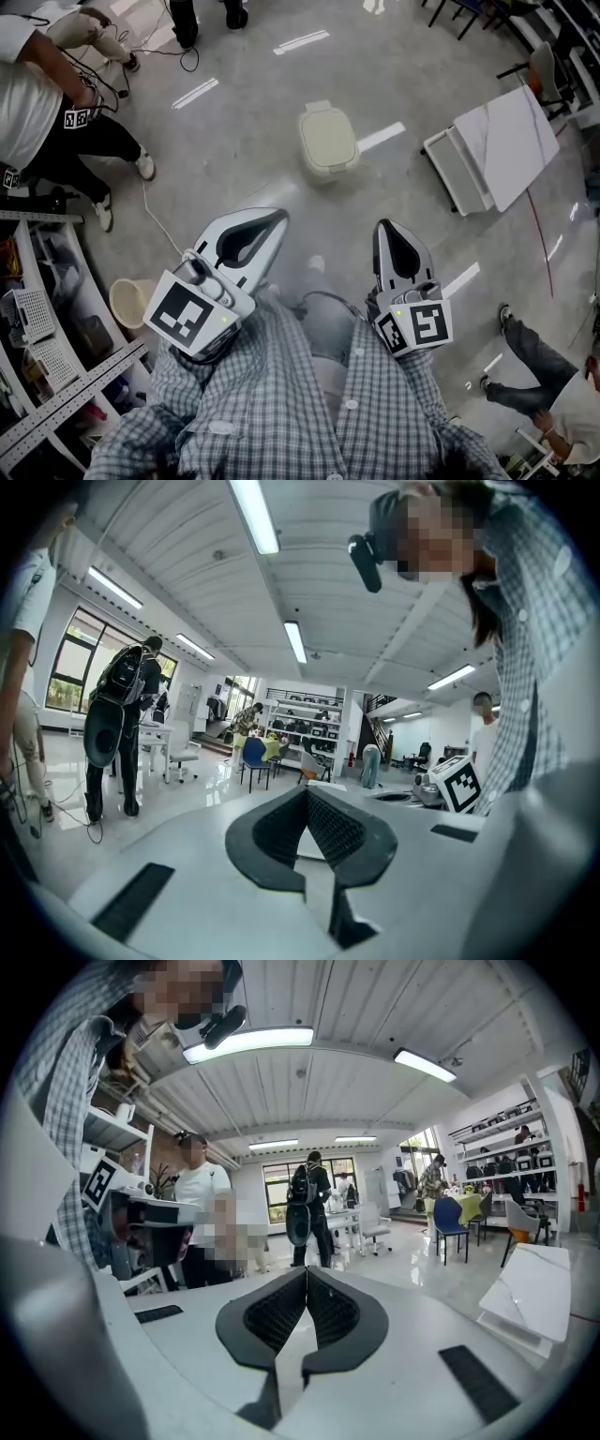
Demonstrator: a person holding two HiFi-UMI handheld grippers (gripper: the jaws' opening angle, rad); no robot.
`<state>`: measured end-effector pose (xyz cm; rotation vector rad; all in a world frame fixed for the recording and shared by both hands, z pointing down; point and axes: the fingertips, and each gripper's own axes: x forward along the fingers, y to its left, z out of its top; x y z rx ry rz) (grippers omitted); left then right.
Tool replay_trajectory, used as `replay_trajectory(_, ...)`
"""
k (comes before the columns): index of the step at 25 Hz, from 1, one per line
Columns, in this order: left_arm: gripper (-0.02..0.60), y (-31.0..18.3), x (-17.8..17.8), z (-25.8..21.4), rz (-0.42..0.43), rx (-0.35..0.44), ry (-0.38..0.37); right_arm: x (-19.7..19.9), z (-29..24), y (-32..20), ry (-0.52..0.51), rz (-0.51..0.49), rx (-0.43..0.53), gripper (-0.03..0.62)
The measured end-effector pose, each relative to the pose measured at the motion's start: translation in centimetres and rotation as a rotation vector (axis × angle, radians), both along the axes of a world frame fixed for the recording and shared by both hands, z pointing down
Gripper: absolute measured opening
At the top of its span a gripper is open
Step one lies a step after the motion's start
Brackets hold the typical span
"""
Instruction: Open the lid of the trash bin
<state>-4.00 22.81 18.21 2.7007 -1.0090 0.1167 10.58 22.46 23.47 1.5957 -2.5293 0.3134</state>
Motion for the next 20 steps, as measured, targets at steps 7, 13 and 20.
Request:
replay_trajectory(7,0.005,-1.6,1.8,-0.3,-0.038,0.018,0.02,2.1,0.3,-1.2,0.003,-0.022,-0.009,0.018)
replay_trajectory(13,0.005,-1.7,3.6,-0.1,-0.047,0.001,0.018,4.7,0.8,-1.5,0.006,-0.012,-0.026,0.018)
replay_trajectory(20,0.005,-1.5,4.1,0.9,-0.061,-0.025,0.006,4.8,2.3,-1.8,0.0,-0.031,-0.068,0.018)
